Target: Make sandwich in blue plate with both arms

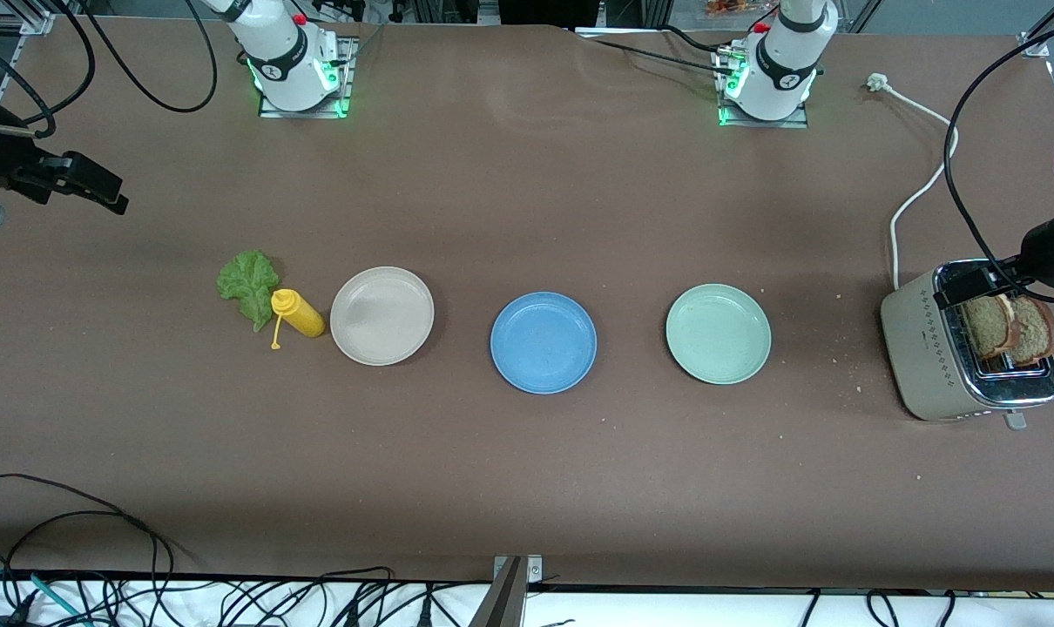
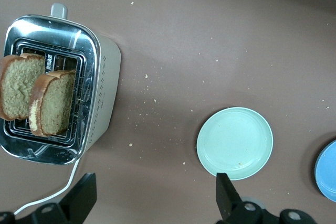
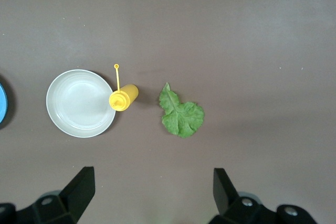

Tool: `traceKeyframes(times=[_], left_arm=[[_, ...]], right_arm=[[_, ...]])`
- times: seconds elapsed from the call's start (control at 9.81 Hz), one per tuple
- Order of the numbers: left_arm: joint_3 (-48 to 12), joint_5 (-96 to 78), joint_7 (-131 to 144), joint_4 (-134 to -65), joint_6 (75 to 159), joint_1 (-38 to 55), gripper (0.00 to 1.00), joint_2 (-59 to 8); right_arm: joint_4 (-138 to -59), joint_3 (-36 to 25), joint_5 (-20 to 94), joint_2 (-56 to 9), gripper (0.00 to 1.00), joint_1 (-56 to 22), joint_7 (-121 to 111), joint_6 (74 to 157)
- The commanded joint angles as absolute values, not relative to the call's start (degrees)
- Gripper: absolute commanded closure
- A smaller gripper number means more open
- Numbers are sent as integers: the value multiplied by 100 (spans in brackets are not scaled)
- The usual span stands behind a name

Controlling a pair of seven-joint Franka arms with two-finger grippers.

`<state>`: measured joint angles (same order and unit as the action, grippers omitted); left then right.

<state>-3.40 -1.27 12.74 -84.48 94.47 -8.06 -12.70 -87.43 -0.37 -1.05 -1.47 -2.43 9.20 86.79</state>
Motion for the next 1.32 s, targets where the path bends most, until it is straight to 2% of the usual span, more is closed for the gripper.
traceKeyframes(times=[0.0, 1.22], left_arm=[[-308, -237, 1116, -8561, 9492, -782, 0, -1151], [-308, -237, 1081, -8561, 9492, -791, 0, -1143]], right_arm=[[-8763, -35, -202, -53, 0, -237, 967, 8675], [-8763, -9, -149, -18, 0, -237, 976, 8464]])
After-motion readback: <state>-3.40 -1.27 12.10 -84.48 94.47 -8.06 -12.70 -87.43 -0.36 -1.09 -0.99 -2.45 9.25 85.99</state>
